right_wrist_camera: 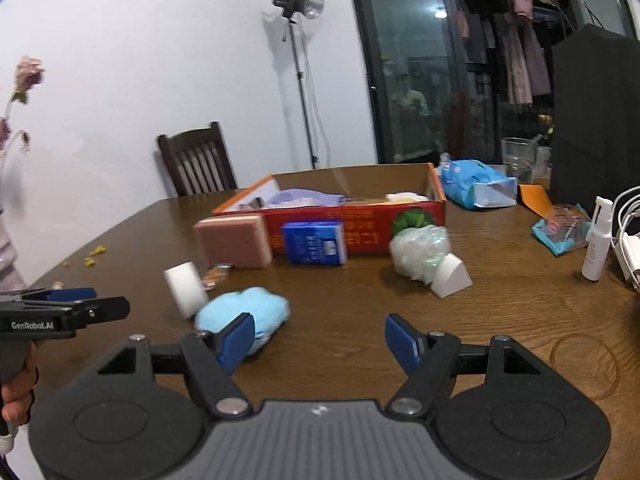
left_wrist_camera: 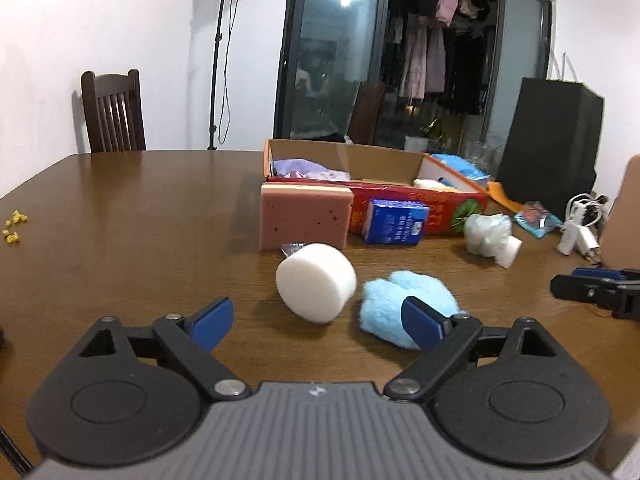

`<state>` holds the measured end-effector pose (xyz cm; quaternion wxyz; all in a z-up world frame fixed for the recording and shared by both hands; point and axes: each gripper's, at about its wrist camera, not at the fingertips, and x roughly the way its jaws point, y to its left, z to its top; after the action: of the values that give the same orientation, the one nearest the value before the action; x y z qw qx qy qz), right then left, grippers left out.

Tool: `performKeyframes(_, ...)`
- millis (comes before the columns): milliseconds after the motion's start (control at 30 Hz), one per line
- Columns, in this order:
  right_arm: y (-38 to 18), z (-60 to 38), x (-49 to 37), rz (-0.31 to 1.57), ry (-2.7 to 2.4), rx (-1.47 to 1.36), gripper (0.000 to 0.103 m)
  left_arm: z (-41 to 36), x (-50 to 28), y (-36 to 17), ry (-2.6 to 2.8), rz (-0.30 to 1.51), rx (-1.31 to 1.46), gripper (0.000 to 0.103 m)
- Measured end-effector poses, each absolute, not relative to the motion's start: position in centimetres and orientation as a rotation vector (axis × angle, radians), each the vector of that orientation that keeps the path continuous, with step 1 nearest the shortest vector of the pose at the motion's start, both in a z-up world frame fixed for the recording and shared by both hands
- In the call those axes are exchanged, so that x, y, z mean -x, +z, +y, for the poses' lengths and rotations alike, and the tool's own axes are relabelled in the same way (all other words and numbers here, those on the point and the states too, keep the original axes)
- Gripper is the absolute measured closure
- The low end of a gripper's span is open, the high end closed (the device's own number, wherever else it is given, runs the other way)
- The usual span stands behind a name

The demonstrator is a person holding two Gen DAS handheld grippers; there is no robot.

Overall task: Organize soft objects
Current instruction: 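Grasp the white round sponge with the left gripper while the right gripper grasps the clear plastic bag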

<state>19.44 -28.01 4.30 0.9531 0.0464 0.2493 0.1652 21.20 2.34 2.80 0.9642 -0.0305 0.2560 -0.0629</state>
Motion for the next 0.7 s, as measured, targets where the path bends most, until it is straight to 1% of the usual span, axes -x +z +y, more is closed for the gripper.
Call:
performKeyframes(200,3.6,-30.3,-24.7,0.511,0.220,-0.061,0.032,2.1,-25.8,1.4,-0.119,0.555,0.064,0.011)
performKeyframes(267,3.4,-30.9,-26.7,0.510,0.200,-0.053,0.032,2.1,-27.2,0.8,-0.119,0.571,0.078,0.014)
performKeyframes(367,3.1,-31.3,-29.7,0.510,0.207,-0.050,0.032,1.9,-28.9,0.2,-0.135,0.596,0.111,0.024)
performKeyframes(433,2.8,-31.0,-31.8,0.516,0.209,-0.044,0.033,1.2,-29.7,-0.1,-0.137,0.604,0.095,0.033)
performKeyframes(467,2.5,-30.7,-32.7,0.518,0.212,-0.037,0.035,0.8,-30.0,-0.2,-0.143,0.601,0.079,0.035)
performKeyframes(500,2.3,-30.4,-33.6,0.523,0.223,-0.027,0.039,0.4,-30.2,-0.3,-0.151,0.597,0.065,0.041)
performKeyframes(533,2.1,-30.1,-34.4,0.529,0.238,-0.020,0.050,0.0,-30.4,-0.3,-0.156,0.594,0.051,0.050)
performKeyframes(567,1.8,-29.8,-35.1,0.533,0.247,-0.016,0.060,-0.4,-30.6,-0.4,-0.162,0.593,0.037,0.057)
performKeyframes(600,1.5,-29.5,-35.6,0.532,0.253,-0.010,0.064,-0.8,-30.8,-0.5,-0.171,0.597,0.021,0.071)
performKeyframes(667,1.0,-29.1,-36.0,0.527,0.274,-0.003,0.075,-1.3,-31.0,-0.9,-0.181,0.594,-0.008,0.073)
performKeyframes(700,0.8,-29.0,-36.0,0.530,0.284,0.004,0.077,-1.5,-30.9,-1.0,-0.180,0.588,-0.025,0.073)
